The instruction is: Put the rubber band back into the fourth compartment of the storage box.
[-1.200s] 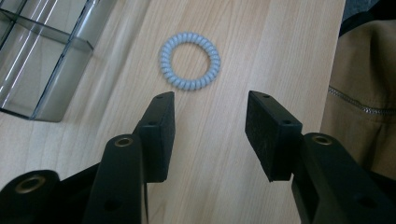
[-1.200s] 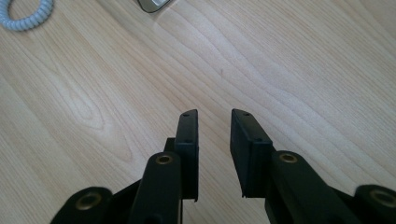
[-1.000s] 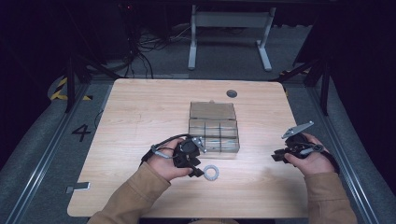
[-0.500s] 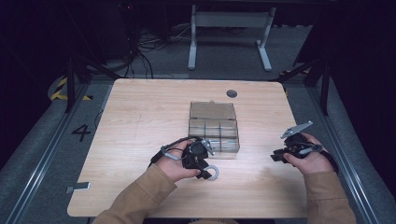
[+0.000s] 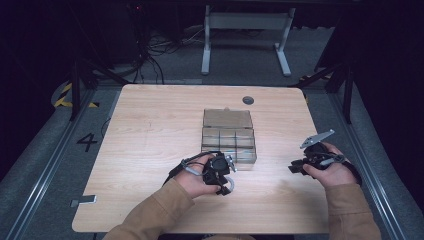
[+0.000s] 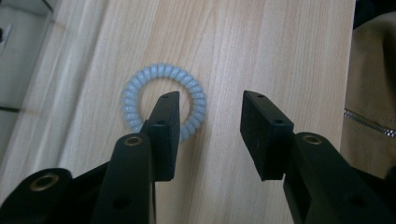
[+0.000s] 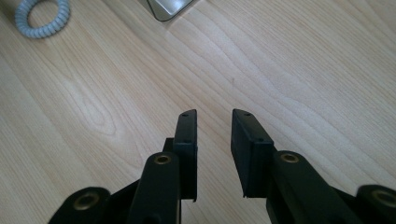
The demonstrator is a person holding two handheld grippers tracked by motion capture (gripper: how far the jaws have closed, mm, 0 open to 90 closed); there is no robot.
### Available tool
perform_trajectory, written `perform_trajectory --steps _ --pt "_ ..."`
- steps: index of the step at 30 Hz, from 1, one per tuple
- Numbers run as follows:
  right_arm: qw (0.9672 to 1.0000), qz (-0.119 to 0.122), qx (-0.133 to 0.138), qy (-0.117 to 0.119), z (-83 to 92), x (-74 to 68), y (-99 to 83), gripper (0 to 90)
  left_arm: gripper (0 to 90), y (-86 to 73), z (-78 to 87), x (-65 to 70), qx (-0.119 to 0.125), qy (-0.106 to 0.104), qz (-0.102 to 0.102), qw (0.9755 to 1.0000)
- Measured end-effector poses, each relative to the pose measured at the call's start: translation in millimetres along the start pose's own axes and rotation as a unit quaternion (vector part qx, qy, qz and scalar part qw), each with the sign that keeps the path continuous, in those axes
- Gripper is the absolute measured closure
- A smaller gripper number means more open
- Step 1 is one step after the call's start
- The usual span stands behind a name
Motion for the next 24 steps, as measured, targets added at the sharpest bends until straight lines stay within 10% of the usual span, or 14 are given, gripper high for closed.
perform_trajectory --steps 24 --pt "0.9999 -0.007 0.012 0.008 2.1 -0.3 0.9 71.8 76.1 0.6 -21.7 3.6 -0.058 0.038 -0.038 0.9969"
Point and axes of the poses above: each handheld gripper's, and its own axes: z roughly backward along the jaws, y roughly out of its top, x roughly to its right, the point moved 4 cm from there along -z, roughly forward along the jaws, and after that the axes turned 11 degrees about x, right-handed, at the moved point
